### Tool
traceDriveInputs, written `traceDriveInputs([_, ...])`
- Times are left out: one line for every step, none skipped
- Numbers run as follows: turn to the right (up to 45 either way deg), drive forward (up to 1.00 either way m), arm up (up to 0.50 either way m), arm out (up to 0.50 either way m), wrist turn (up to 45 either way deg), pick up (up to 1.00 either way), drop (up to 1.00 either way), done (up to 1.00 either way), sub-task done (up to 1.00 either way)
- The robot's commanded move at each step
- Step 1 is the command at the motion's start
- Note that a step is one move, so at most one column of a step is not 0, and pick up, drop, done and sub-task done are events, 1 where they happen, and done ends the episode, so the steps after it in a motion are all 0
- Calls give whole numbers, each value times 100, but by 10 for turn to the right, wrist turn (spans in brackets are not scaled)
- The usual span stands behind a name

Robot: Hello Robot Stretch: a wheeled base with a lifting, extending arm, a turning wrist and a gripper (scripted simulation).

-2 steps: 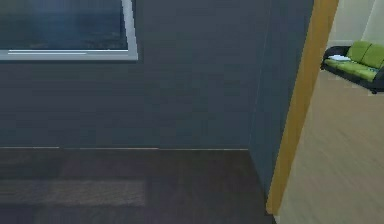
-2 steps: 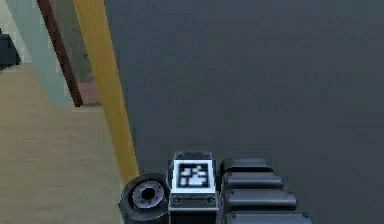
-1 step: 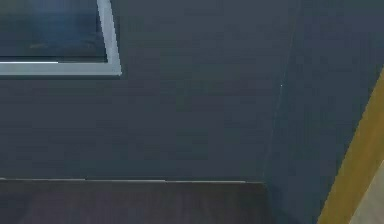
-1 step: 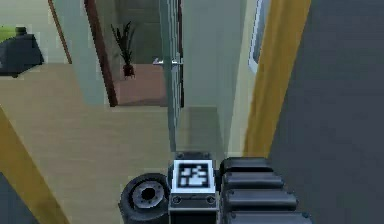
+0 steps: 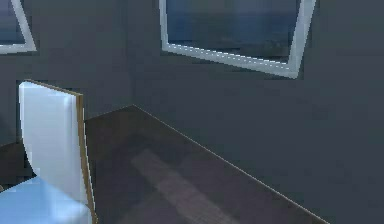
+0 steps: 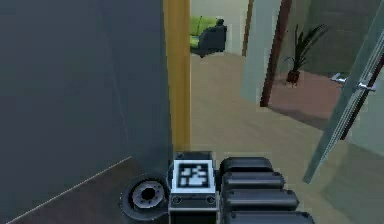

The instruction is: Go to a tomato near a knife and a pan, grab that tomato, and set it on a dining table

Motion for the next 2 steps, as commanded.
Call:
traceDriveInputs([-210, 0, 0, 0, 0, 0, 0, 0, 0])
traceDriveInputs([0, 70, 0, 0, 0, 0, 0, 0, 0])
